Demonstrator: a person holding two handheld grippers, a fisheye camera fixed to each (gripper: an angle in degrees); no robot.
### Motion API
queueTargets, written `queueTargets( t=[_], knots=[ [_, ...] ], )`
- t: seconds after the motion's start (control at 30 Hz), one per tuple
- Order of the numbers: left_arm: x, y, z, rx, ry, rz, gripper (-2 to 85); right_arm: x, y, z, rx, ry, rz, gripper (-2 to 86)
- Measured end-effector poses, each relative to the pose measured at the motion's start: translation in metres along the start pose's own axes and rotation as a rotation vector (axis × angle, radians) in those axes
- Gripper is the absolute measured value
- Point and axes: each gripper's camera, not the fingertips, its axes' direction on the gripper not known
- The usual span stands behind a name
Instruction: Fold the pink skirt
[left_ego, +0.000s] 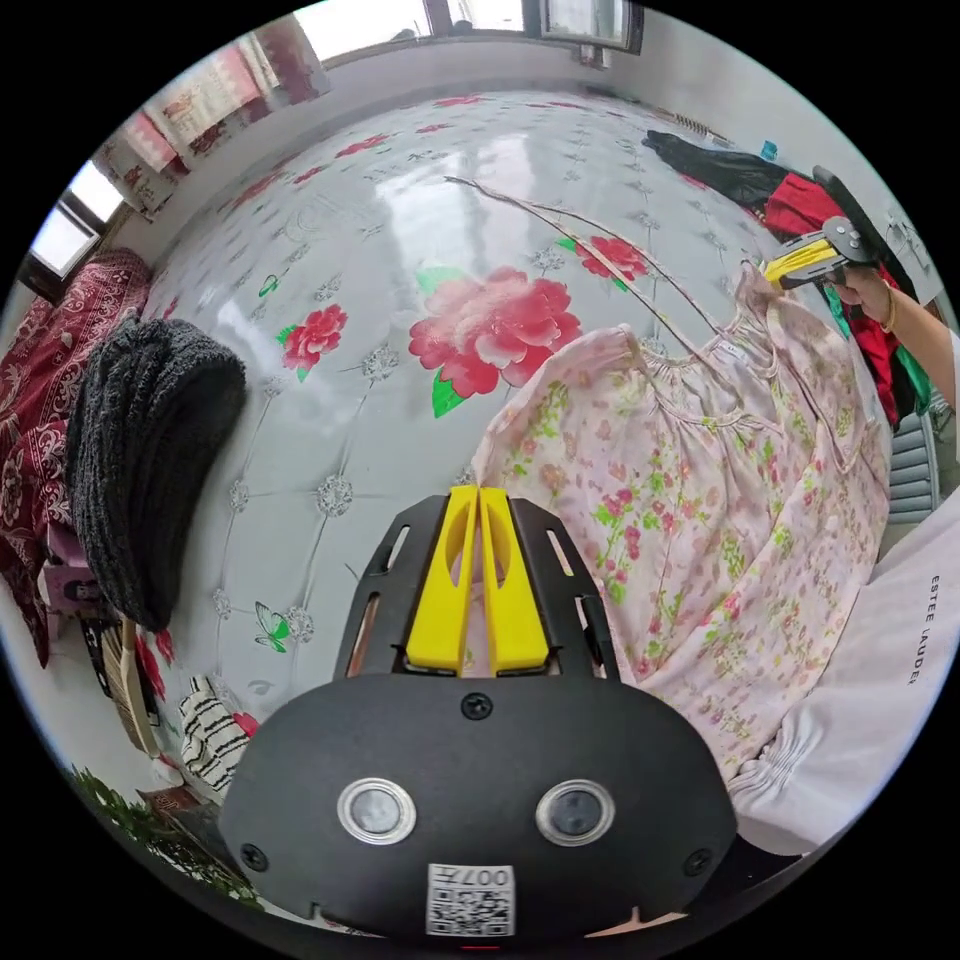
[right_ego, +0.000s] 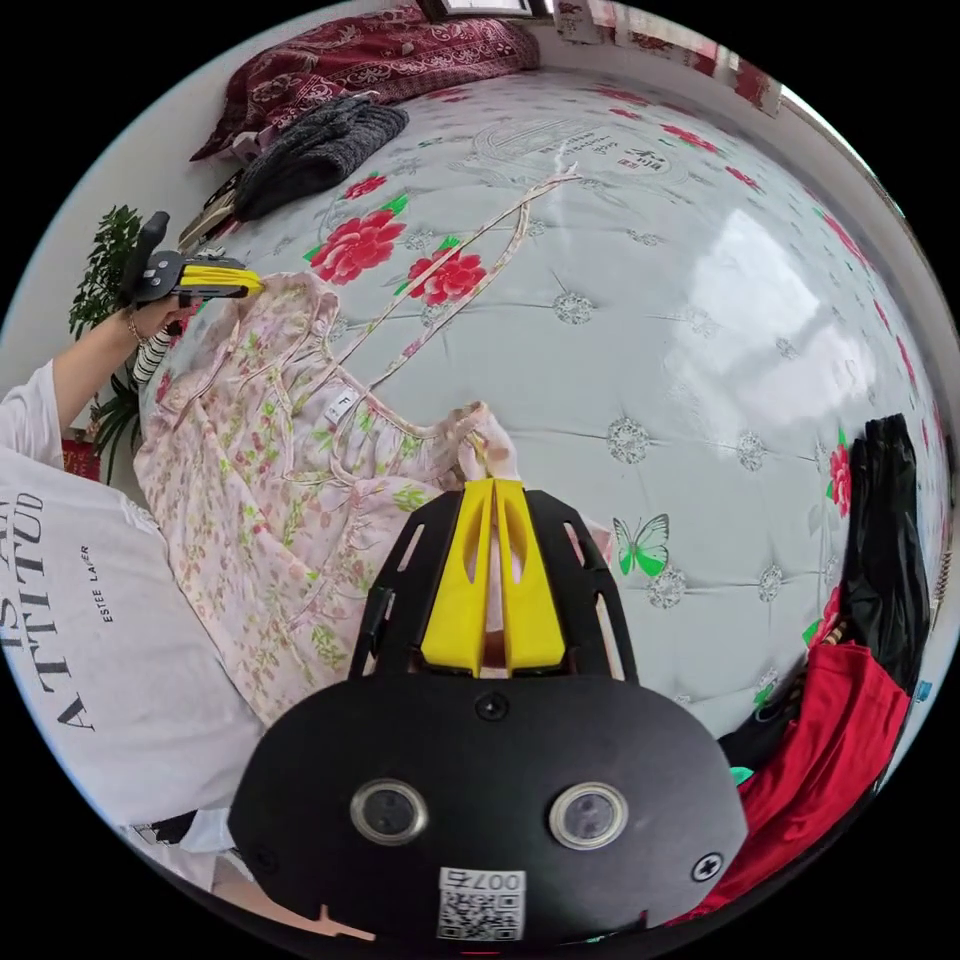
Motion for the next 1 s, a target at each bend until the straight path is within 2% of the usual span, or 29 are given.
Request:
queueTargets(
  t=[0.2, 0.37, 0.53, 0.77, 0.83, 0.9, 1.0],
  knots=[
    [0.006, 0.063, -0.083, 0.173, 0.022, -0.024, -1.0, -0.021, 0.064, -0.087, 0.217, -0.106, -0.013, -0.2],
    [0.049, 0.152, -0.127, 0.205, 0.067, -0.026, -1.0, -0.07, 0.144, -0.115, 0.218, -0.105, -0.045, -0.2],
    [0.103, 0.237, -0.114, 0.085, 0.167, -0.12, -1.0, -0.111, 0.228, -0.089, 0.103, -0.136, 0.037, -0.2],
    [0.151, 0.294, -0.016, -0.145, 0.221, -0.234, -0.8, -0.122, 0.298, 0.025, -0.099, -0.221, 0.187, -0.1],
    [0.15, 0.3, -0.009, -0.113, 0.223, -0.261, -0.5, -0.116, 0.309, 0.043, -0.123, -0.222, 0.22, 0.1],
    [0.136, 0.304, -0.01, -0.087, 0.252, -0.398, 0.9, -0.102, 0.322, 0.046, -0.063, -0.279, 0.293, 0.6],
    [0.133, 0.309, -0.028, -0.016, 0.227, -0.435, 5.1, -0.089, 0.337, 0.028, 0.033, -0.309, 0.35, 2.6]
  ],
)
